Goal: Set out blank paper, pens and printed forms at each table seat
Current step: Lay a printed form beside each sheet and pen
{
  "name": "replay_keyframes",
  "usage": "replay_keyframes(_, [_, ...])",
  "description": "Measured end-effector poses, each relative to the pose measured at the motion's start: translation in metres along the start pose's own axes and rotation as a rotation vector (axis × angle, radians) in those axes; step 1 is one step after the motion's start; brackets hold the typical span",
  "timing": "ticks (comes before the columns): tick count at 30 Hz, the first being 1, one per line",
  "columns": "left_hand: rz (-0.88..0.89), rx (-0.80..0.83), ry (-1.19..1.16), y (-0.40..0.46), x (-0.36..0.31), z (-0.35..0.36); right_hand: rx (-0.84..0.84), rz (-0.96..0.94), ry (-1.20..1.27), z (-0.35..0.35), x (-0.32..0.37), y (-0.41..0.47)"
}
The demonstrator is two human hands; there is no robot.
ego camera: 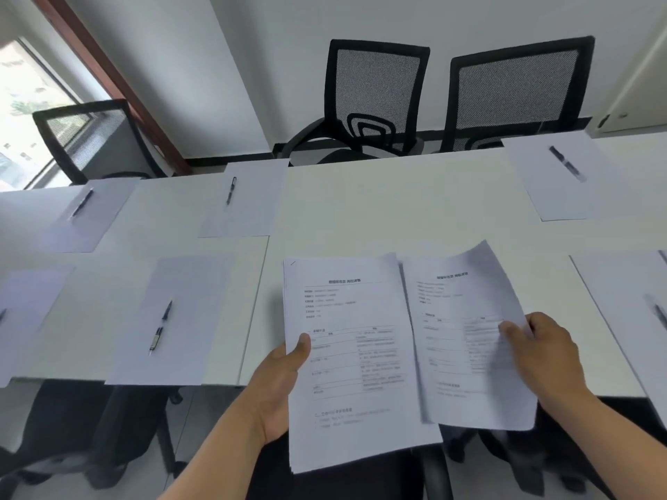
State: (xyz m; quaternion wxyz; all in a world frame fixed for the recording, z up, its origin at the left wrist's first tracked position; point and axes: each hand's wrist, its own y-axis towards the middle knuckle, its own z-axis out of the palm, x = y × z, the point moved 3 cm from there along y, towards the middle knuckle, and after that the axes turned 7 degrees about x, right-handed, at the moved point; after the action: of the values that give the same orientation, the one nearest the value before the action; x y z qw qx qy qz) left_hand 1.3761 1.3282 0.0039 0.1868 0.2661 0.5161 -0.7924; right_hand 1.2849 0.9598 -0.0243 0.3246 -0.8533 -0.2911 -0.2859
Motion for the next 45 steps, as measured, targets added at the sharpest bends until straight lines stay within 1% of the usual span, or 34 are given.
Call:
replay_keyframes(7, [-0.001,-0.008,-0.003,0.001,-0.001,-0.003,-0.018,0.022,-0.043,-0.005,-0.010,0.012])
replay_keyframes(16, [-0.018,-0.034,0.025,0.000,0.002,-0.009,-0.004,-0.020,-0.077,0.003,-0.016,0.026])
replay_keyframes(21, [-0.013,-0.019,0.041,-0.002,-0.002,-0.006,-0.003,-0.048,-0.140,0.006,-0.020,0.034])
replay_keyframes(27, [-0.004,0.025,0.062,-0.005,-0.009,0.000,0.011,-0.034,-0.201,0.004,-0.021,0.038])
replay_keyframes(30, [0.001,0.042,0.049,-0.005,-0.010,-0.001,-0.033,-0.018,-0.261,0.002,-0.018,0.033])
replay_keyframes(32, [0.010,0.048,0.047,-0.007,-0.011,0.001,-0.110,-0.062,-0.356,0.002,-0.022,0.034])
replay_keyframes(34, [0.024,0.053,0.046,-0.011,-0.012,0.003,-0.135,-0.177,-0.395,0.005,-0.015,0.030])
replay_keyframes(35, [0.028,0.058,0.043,-0.013,-0.012,0.004,-0.107,-0.228,-0.345,0.008,-0.005,0.026])
replay_keyframes(36, [0.034,0.059,0.041,-0.016,-0.013,0.004,-0.045,-0.275,-0.266,0.011,0.010,0.018])
replay_keyframes(38, [0.050,0.057,0.044,-0.023,-0.014,0.006,0.135,-0.336,-0.130,0.019,0.038,-0.007])
replay_keyframes(40, [0.072,0.057,0.042,-0.032,-0.016,0.007,0.365,-0.306,0.023,0.028,0.062,-0.038])
replay_keyframes(41, [0.078,0.060,0.036,-0.036,-0.017,0.007,0.444,-0.291,0.118,0.032,0.072,-0.053])
replay_keyframes(43, [0.091,0.070,0.029,-0.044,-0.018,0.004,0.505,-0.272,0.259,0.037,0.085,-0.075])
replay_keyframes(45, [0.105,0.075,0.026,-0.051,-0.018,0.002,0.531,-0.240,0.312,0.041,0.092,-0.093])
